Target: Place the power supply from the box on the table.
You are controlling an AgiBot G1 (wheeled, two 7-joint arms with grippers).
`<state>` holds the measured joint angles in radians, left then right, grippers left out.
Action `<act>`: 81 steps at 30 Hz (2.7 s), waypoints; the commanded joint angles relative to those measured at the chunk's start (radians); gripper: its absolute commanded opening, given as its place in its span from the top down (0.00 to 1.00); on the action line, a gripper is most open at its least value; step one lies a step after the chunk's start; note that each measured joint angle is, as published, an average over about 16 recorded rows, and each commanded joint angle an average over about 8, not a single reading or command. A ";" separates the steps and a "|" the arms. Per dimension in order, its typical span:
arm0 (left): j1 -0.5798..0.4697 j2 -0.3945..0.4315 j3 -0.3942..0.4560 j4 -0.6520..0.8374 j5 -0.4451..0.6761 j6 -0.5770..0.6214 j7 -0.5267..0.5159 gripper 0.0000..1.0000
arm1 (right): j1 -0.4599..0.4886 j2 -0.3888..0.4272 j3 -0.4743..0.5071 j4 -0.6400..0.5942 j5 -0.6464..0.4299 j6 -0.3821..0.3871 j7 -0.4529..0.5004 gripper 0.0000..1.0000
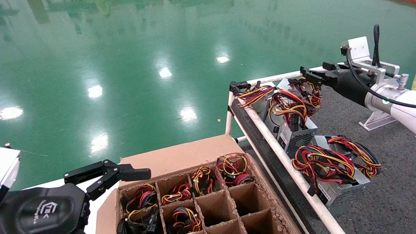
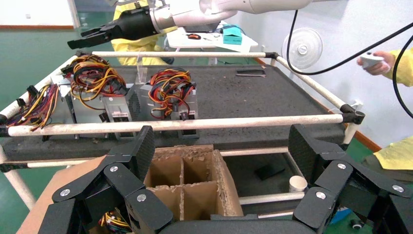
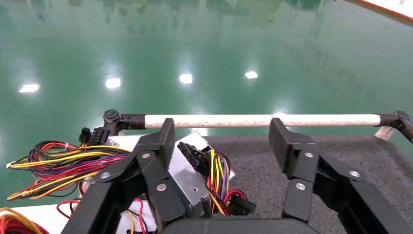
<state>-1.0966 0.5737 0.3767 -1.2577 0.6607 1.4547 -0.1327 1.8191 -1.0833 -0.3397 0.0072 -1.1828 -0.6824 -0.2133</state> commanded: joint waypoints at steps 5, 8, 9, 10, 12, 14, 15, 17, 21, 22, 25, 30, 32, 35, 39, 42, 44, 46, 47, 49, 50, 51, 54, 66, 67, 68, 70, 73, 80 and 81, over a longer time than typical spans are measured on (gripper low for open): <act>0.000 0.000 0.000 0.000 0.000 0.000 0.000 0.00 | -0.037 0.024 0.003 0.064 0.023 -0.041 0.020 0.00; 0.000 0.000 0.000 0.000 0.000 0.000 0.000 0.00 | -0.075 0.047 0.006 0.128 0.046 -0.082 0.040 0.00; 0.000 0.000 0.000 0.000 0.000 0.000 0.000 0.00 | -0.087 0.055 0.007 0.149 0.053 -0.095 0.047 0.00; 0.000 0.000 0.000 0.000 0.000 0.000 0.000 0.00 | -0.100 0.063 0.008 0.171 0.061 -0.109 0.054 0.00; 0.000 0.000 0.000 0.000 0.000 0.000 0.000 0.00 | -0.125 0.079 0.010 0.214 0.076 -0.137 0.067 0.00; 0.000 0.000 0.000 0.000 0.000 0.000 0.000 0.00 | -0.151 0.096 0.012 0.258 0.092 -0.165 0.081 0.00; 0.000 0.000 0.000 0.000 0.000 0.000 0.000 0.00 | -0.164 0.104 0.013 0.280 0.099 -0.179 0.088 0.00; 0.000 0.000 0.000 0.000 0.000 0.000 0.000 0.00 | -0.189 0.120 0.015 0.324 0.115 -0.207 0.102 0.00; 0.000 0.000 0.000 0.000 0.000 0.000 0.000 0.00 | -0.239 0.152 0.019 0.411 0.146 -0.262 0.129 0.00; 0.000 0.000 0.000 0.000 0.000 0.000 0.000 0.00 | -0.252 0.160 0.020 0.433 0.153 -0.276 0.136 0.00; 0.000 0.000 0.000 0.000 0.000 0.000 0.000 0.00 | -0.290 0.184 0.024 0.498 0.176 -0.317 0.156 0.00; 0.000 0.000 0.000 0.000 0.000 0.000 0.000 0.00 | -0.354 0.224 0.029 0.606 0.215 -0.386 0.190 0.00; 0.000 0.000 0.000 0.000 0.000 0.000 0.000 0.00 | -0.379 0.240 0.031 0.650 0.230 -0.414 0.204 0.00; 0.000 0.000 0.000 0.000 0.000 0.000 0.000 0.00 | -0.417 0.264 0.034 0.715 0.253 -0.456 0.225 0.00; 0.000 0.000 0.000 0.000 0.000 0.000 0.000 0.00 | -0.467 0.296 0.038 0.802 0.284 -0.511 0.252 0.00; 0.000 0.000 0.000 0.000 0.000 0.000 0.000 0.00 | -0.505 0.320 0.041 0.867 0.307 -0.552 0.272 0.00; 0.000 0.000 0.000 0.000 0.000 0.000 0.000 0.00 | -0.531 0.337 0.043 0.911 0.323 -0.580 0.286 0.00; 0.000 0.000 0.000 0.000 0.000 0.000 0.000 0.00 | -0.556 0.353 0.045 0.954 0.338 -0.608 0.300 0.00; 0.000 0.000 0.000 0.000 0.000 0.000 0.000 0.00 | -0.569 0.361 0.046 0.976 0.346 -0.622 0.307 0.00; 0.000 0.000 0.000 0.000 0.000 0.000 0.000 0.00 | -0.594 0.377 0.048 1.019 0.361 -0.649 0.320 0.00; 0.000 0.000 0.000 0.000 0.000 0.000 0.000 0.00 | -0.607 0.385 0.049 1.041 0.369 -0.663 0.327 0.00; 0.000 0.000 0.000 0.000 0.000 0.000 0.000 0.00 | -0.619 0.393 0.050 1.062 0.376 -0.677 0.334 0.00; 0.000 0.000 0.000 0.000 0.000 0.000 0.000 0.00 | -0.657 0.417 0.053 1.128 0.399 -0.718 0.354 0.00; 0.000 0.000 0.000 0.000 0.000 0.000 0.000 0.00 | -0.763 0.484 0.061 1.311 0.465 -0.834 0.408 0.00; 0.000 0.000 0.000 0.000 0.000 0.000 0.000 0.00 | -0.767 0.486 0.062 1.317 0.467 -0.838 0.410 0.00; 0.000 0.000 0.000 0.000 0.000 0.000 0.000 0.00 | -0.767 0.487 0.062 1.317 0.468 -0.838 0.409 0.00; 0.000 0.000 0.000 0.000 0.000 0.000 0.000 0.00 | -0.765 0.485 0.062 1.312 0.467 -0.835 0.408 0.00; 0.000 0.000 0.000 0.000 0.000 0.000 0.000 0.00 | -0.760 0.482 0.062 1.304 0.464 -0.830 0.407 0.00; 0.000 0.000 0.000 0.000 0.000 0.000 0.000 0.00 | -0.753 0.477 0.061 1.290 0.458 -0.822 0.403 0.00; 0.000 0.000 0.000 0.000 0.000 0.000 0.000 0.00 | -0.752 0.477 0.061 1.289 0.458 -0.821 0.403 0.00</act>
<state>-1.0964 0.5735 0.3769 -1.2572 0.6602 1.4543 -0.1324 1.0656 -0.6054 -0.2782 1.2988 -0.7239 -1.5049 0.1904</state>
